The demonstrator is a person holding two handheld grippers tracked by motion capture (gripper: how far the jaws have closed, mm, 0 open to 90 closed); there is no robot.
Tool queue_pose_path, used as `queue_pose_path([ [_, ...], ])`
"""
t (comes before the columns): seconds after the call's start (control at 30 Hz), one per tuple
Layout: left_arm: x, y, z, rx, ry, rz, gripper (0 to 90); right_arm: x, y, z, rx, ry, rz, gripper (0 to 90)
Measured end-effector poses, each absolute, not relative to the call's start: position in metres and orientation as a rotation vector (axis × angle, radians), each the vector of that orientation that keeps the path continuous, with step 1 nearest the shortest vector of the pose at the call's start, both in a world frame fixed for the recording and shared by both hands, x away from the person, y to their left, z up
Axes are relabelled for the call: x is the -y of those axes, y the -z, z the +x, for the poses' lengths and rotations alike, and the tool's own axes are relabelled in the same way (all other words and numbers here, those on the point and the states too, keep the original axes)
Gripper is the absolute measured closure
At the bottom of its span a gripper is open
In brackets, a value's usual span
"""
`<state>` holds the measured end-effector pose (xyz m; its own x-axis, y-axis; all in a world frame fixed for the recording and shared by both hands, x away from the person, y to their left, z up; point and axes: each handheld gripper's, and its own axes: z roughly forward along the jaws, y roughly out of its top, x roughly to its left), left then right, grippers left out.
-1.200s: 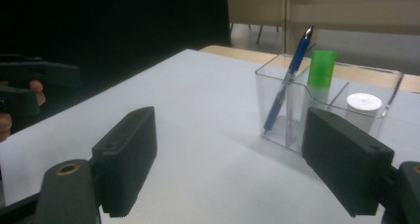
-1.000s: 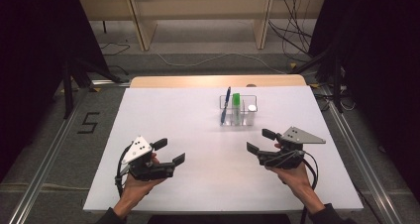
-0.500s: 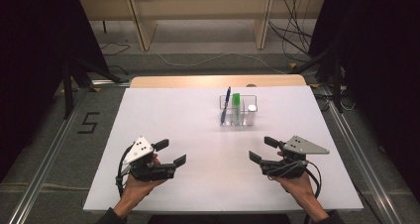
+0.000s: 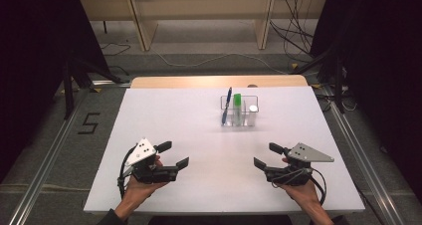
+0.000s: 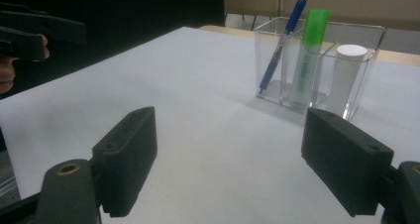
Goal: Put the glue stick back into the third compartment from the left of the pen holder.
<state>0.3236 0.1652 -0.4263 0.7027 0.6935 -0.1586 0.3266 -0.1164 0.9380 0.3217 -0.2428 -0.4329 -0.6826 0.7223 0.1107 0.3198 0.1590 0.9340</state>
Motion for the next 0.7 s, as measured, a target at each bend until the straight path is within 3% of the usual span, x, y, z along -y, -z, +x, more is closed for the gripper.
queue_pose_path([
  [0.7, -0.163, 0.4292, 0.3253, -0.822, -0.357, 1.736, 14.9, 0.2438, 0.4331, 0.3225, -2.066, -1.532, 1.005, 18.0],
])
